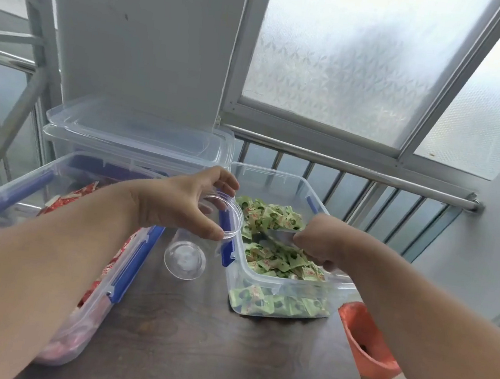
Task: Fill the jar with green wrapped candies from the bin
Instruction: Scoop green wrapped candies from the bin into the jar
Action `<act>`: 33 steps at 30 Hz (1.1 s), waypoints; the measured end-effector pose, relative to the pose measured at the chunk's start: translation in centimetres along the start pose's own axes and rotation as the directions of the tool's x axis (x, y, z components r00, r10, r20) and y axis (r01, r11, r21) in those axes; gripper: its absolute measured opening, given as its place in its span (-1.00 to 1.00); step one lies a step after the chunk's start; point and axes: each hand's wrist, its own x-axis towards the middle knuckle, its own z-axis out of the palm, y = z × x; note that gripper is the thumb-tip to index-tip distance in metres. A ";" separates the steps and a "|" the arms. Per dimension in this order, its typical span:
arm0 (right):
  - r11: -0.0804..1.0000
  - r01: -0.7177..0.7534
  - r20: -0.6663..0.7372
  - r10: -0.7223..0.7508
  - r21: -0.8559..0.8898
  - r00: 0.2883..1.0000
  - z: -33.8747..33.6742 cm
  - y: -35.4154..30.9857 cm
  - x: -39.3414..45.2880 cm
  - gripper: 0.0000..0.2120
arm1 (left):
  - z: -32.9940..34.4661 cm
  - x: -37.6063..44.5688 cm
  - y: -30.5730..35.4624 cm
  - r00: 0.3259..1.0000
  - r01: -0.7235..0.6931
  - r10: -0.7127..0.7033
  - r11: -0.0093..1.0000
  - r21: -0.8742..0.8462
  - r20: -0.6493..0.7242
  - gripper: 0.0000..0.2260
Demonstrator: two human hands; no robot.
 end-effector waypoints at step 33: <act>0.962 0.034 -0.032 -0.026 0.270 0.999 3.8 -1.7 10.5 -0.80 | 0.2 0.2 -0.8 0.992 0.105 -0.108 0.993 -0.052 -0.068 -0.33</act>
